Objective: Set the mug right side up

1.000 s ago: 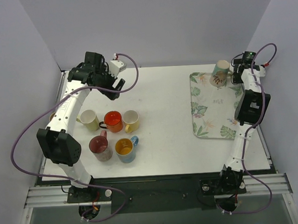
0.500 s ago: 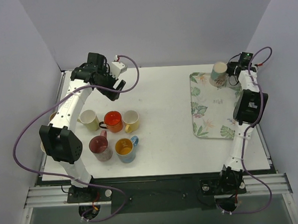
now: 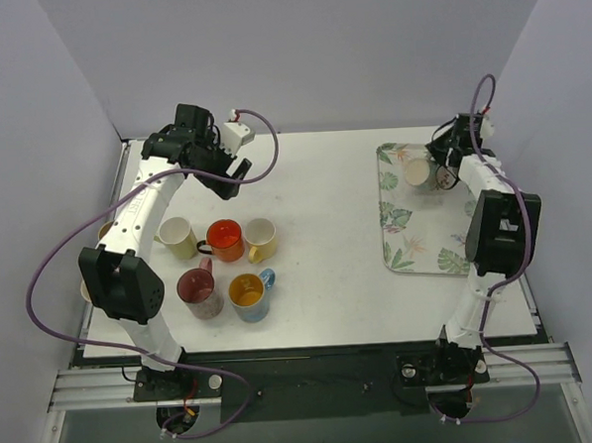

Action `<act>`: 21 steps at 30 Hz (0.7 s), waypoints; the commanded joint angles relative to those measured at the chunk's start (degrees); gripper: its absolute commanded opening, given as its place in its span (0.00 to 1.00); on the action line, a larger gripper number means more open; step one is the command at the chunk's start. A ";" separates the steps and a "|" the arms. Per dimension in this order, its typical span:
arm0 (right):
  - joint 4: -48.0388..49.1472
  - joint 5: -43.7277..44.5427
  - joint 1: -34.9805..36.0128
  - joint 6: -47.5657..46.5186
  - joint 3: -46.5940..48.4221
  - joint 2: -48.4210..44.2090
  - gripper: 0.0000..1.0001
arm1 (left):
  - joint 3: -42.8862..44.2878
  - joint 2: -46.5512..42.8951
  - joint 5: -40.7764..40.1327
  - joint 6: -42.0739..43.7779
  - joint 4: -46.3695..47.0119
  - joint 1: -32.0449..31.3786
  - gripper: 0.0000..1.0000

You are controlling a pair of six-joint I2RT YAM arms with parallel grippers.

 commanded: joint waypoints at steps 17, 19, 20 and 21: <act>27.00 -19.74 13.72 -39.75 -33.14 -31.05 0.00 | -0.71 -3.16 18.33 -0.51 0.37 -0.36 0.94; 28.83 -23.17 14.18 -40.65 -35.33 -33.25 0.00 | -0.97 -3.16 18.50 -0.42 0.54 -0.27 0.94; 30.06 -24.32 14.19 -39.44 -35.86 -33.87 0.00 | -1.15 -3.16 18.94 -0.42 0.63 -0.27 0.94; 32.25 -27.47 14.27 -38.90 -36.74 -35.01 0.00 | -1.32 -3.16 19.81 -0.24 0.63 -0.27 0.94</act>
